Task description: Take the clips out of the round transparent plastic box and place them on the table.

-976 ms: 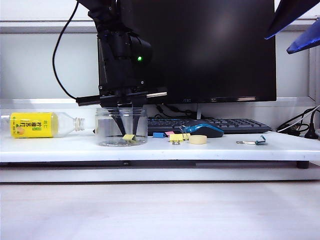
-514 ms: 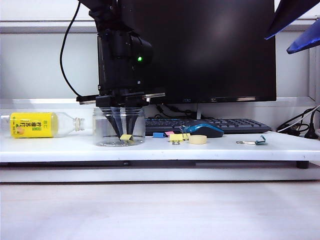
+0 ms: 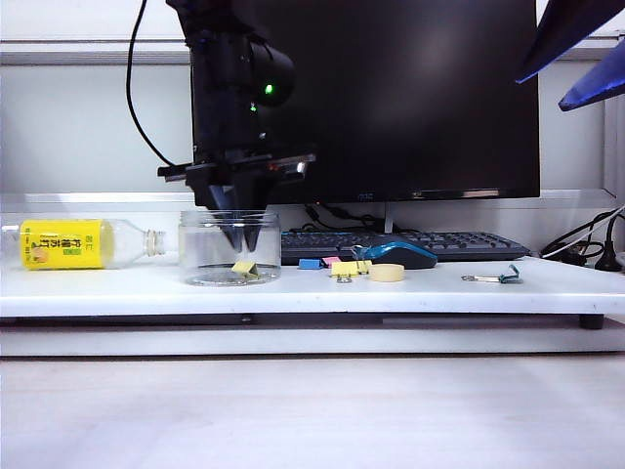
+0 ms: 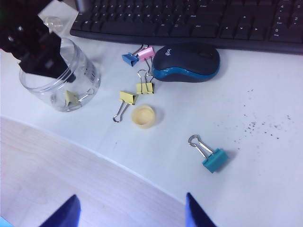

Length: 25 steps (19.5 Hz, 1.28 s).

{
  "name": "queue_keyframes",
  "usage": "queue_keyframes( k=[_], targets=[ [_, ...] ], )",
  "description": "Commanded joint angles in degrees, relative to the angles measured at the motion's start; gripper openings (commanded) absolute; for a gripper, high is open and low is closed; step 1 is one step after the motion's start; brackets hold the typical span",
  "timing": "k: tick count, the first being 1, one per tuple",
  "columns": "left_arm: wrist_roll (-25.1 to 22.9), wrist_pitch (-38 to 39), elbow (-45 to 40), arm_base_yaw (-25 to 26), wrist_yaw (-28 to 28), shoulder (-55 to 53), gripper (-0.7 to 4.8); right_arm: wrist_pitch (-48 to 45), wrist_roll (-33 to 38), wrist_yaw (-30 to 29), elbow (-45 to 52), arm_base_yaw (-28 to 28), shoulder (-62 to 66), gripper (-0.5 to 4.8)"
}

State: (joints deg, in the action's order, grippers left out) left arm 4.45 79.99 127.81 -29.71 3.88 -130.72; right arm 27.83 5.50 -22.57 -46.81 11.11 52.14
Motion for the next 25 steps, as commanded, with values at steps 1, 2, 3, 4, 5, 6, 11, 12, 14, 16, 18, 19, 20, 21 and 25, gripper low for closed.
queue_keyframes(
  k=[1,2,3,4,5,6,11,12,14,16,18,19,20,21,25],
  targets=[
    [-3.85,0.70,0.02,-0.13,0.22,0.13,0.74,-0.70,-0.20,-0.04,-0.26,0.02,-0.17,2.84],
    [-6.27,1.25,0.02,-0.13,0.20,0.13,0.74,-0.79,-0.20,-0.04,-0.26,0.02,-0.04,2.84],
    [-7.48,1.27,0.02,-0.13,0.20,0.13,0.75,-0.79,-0.20,-0.04,-0.26,0.02,-0.02,2.84],
    [-7.65,0.96,0.02,-0.50,0.20,0.13,0.75,-0.85,-0.20,-0.04,-0.26,0.02,0.07,2.84],
    [-7.93,0.22,0.02,-0.66,0.59,0.13,0.75,-0.94,-0.20,-0.04,-0.26,0.02,0.07,2.84],
    [-8.24,0.09,0.02,-0.85,1.46,0.13,0.74,-0.92,-0.20,-0.04,-0.26,0.02,0.07,2.84],
    [-10.71,-0.39,0.02,-1.95,4.68,0.04,0.74,-0.81,-0.20,-0.07,-0.26,0.02,0.07,2.84],
    [-10.71,-0.39,0.02,-2.14,4.24,0.02,0.74,-0.81,-0.20,-0.07,-0.26,0.02,0.07,2.84],
    [-11.50,-0.39,0.02,-2.32,2.56,-0.09,0.74,-0.68,-0.20,-0.07,-0.26,0.02,0.07,2.84],
    [-11.50,-0.39,0.02,-2.32,2.21,-0.55,0.74,-0.66,-0.20,-0.07,-0.26,0.02,0.07,2.84],
    [-11.45,-0.31,0.02,-2.34,1.68,-1.31,0.74,-0.66,-0.20,-0.07,-0.26,0.02,0.07,2.84],
    [-11.45,-0.22,0.02,-2.36,1.73,-1.55,0.74,-0.63,-0.20,-0.07,-0.26,0.02,0.07,2.84],
    [-11.52,-0.20,0.02,-2.67,1.70,-2.14,0.74,-0.66,-0.22,-0.07,-0.26,0.02,0.07,2.84],
    [-11.52,-0.26,0.00,-2.67,1.73,-2.29,0.74,-0.68,-0.24,-0.07,-0.26,0.02,0.07,2.84],
    [-11.56,-0.81,0.02,-2.95,1.73,-3.06,0.74,-0.70,-0.85,-0.02,-0.26,0.02,0.07,2.84]
  ],
)
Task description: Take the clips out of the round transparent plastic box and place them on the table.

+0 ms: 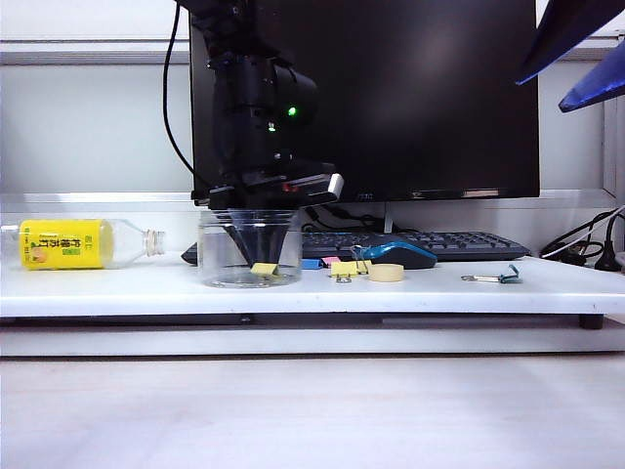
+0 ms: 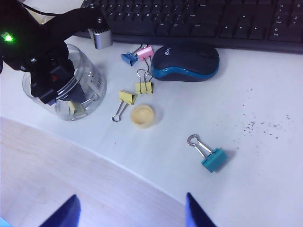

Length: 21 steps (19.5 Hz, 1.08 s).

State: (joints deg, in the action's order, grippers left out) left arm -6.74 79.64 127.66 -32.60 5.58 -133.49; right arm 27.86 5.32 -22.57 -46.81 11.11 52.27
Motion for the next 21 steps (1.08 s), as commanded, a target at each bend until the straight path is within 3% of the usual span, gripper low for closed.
queue_keyframes(
  k=[1,7,21],
  targets=[
    [-0.37,-0.52,0.17,-0.07,0.02,-0.28,0.74,-0.72,-0.81,0.00,-0.26,0.02,-0.07,2.84],
    [-0.37,-0.98,0.28,-0.04,2.75,-0.28,0.74,-0.90,-0.85,0.81,-0.26,0.02,-0.07,2.84],
    [1.25,-2.23,0.28,-0.02,2.60,0.20,0.75,-0.68,-0.85,0.81,-0.26,0.02,-0.07,2.84]
  ],
)
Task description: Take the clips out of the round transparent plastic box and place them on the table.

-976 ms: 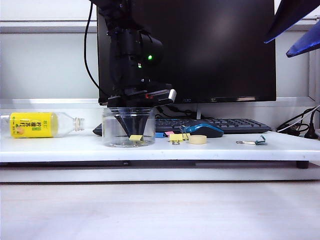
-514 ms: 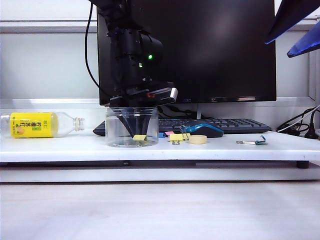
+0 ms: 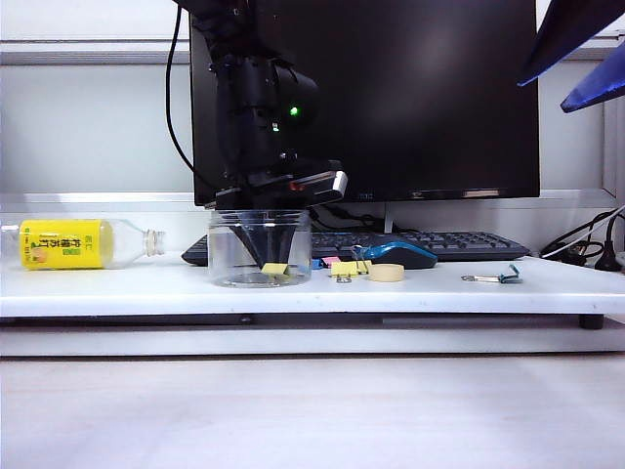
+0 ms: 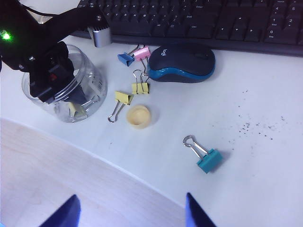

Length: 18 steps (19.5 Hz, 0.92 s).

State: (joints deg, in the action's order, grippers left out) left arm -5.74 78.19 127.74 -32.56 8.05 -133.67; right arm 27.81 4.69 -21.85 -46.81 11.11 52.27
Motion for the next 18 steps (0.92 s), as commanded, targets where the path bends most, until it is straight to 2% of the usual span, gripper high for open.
queue_keyframes(
  k=[1,8,11,18],
  targets=[
    [0.31,-0.96,0.20,-0.07,0.44,0.44,0.75,-0.63,-0.22,0.09,-0.26,0.02,-0.07,2.84],
    [0.17,-2.36,0.17,-0.09,1.25,2.32,0.76,-0.59,-0.20,0.07,-0.26,0.02,-0.07,2.84],
    [-0.07,-2.82,0.17,-0.15,3.39,2.29,0.76,-0.61,-0.20,0.07,-0.26,0.02,-0.07,2.84],
    [-0.90,-2.82,0.17,-0.20,3.34,2.12,0.77,-0.68,-0.20,0.09,-0.26,0.02,-0.07,2.84]
  ],
)
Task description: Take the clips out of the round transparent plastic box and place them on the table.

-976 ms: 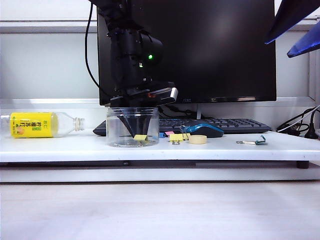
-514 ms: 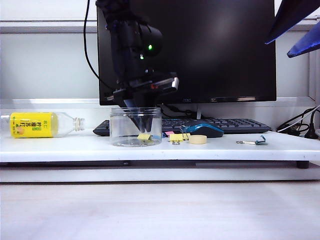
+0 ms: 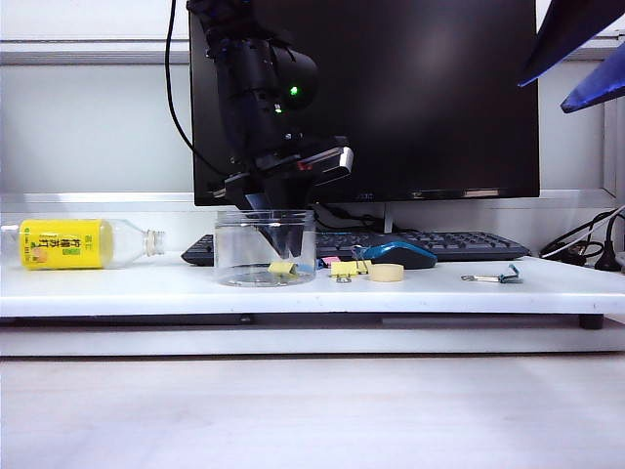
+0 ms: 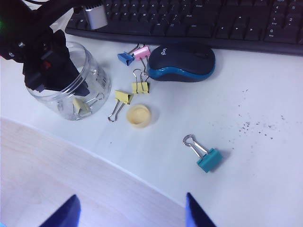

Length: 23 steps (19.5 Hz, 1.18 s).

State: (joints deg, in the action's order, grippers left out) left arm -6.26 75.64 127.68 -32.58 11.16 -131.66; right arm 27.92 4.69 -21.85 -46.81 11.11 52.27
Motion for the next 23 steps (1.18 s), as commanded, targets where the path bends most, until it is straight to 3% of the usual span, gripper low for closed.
queue_keyframes(
  k=[1,7,11,18,19,20,23],
  targets=[
    [-0.28,-0.07,0.24,-0.17,0.07,-0.11,0.82,-0.79,-0.20,0.09,-0.26,0.02,-0.07,2.84],
    [0.28,0.37,0.24,-0.98,-1.51,-1.46,0.84,-0.79,-0.20,0.09,-0.26,0.02,-0.07,2.84],
    [0.42,0.55,0.24,-1.86,-6.88,-2.38,0.84,-0.76,-0.20,0.09,-0.26,0.02,-0.07,2.84],
    [1.18,0.39,0.24,-2.32,-9.49,-3.26,0.79,-0.79,-0.22,0.09,-0.26,0.02,-0.07,2.84],
    [1.44,0.42,0.24,-2.32,-9.86,-3.32,0.70,-0.81,-0.22,0.09,-0.26,0.02,-0.07,2.84],
    [1.88,0.26,0.24,-2.32,-10.40,-3.45,0.09,-0.79,-0.22,0.09,-0.26,0.02,-0.07,2.84],
    [2.23,-0.13,0.26,-2.23,-10.51,-3.43,-0.06,-0.79,-0.20,0.09,-0.26,0.02,-0.07,2.84]
  ],
)
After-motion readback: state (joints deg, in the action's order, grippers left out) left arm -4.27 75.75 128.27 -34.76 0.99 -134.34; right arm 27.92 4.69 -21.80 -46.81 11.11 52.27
